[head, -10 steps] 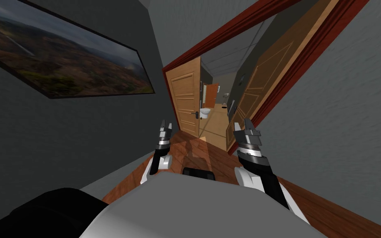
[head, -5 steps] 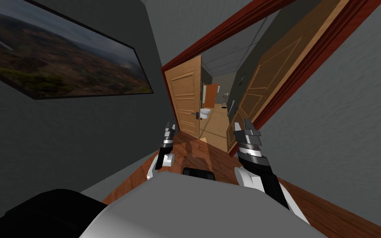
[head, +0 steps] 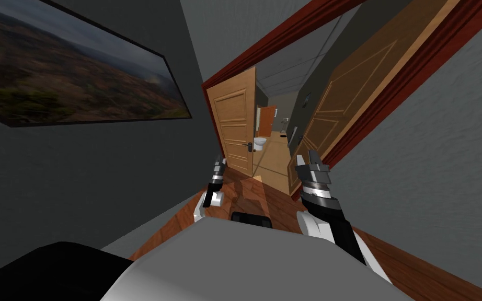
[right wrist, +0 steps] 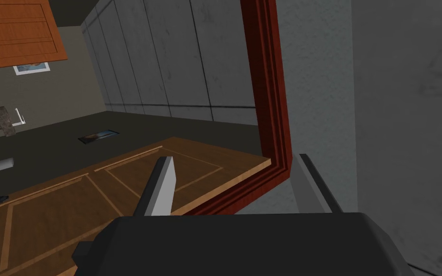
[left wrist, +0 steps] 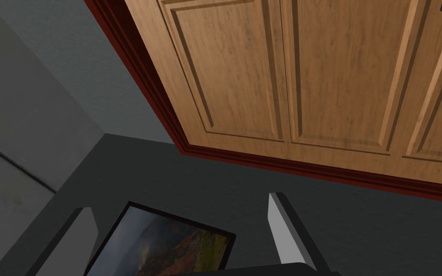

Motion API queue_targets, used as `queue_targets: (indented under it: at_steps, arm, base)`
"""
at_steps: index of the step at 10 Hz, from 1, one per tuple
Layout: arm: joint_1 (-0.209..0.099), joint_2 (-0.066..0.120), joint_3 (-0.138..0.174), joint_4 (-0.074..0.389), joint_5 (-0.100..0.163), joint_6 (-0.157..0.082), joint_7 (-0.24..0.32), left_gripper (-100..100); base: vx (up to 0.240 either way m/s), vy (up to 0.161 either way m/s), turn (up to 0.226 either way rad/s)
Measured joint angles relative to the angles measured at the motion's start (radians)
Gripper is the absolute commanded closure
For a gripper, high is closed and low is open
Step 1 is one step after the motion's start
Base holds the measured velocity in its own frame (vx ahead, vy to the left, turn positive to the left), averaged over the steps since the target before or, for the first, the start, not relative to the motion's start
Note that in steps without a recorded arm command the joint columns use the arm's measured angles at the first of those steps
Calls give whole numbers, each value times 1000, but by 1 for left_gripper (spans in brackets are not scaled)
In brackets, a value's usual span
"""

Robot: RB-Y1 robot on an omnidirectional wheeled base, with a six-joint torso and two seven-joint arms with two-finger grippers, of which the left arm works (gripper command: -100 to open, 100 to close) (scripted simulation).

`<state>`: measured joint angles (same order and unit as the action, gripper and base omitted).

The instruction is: Push the door open

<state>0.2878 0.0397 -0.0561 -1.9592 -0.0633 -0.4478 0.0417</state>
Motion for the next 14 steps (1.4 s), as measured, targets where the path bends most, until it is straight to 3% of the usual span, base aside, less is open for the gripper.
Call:
queue_targets:
  at_steps: [2, 4, 8, 10, 11, 14]
  arm:
    - [-49, 5, -5, 73, 2, 1, 4, -100]
    - [-75, 10, -12, 116, 2, 9, 8, -100]
    - [-136, 15, -21, 229, 5, 1, 14, -100]
    - [-182, 14, -29, 300, 5, 2, 17, -100]
    - [-204, 23, -31, 331, 9, 4, 23, -100]
    - [-249, 16, -43, 404, 7, 11, 23, -100]
  base:
    - [97, 50, -25]
    - [58, 25, -10]
    - [70, 34, -19]
    - [102, 50, -28]
    - [61, 38, -8]
    - [57, 36, -18]
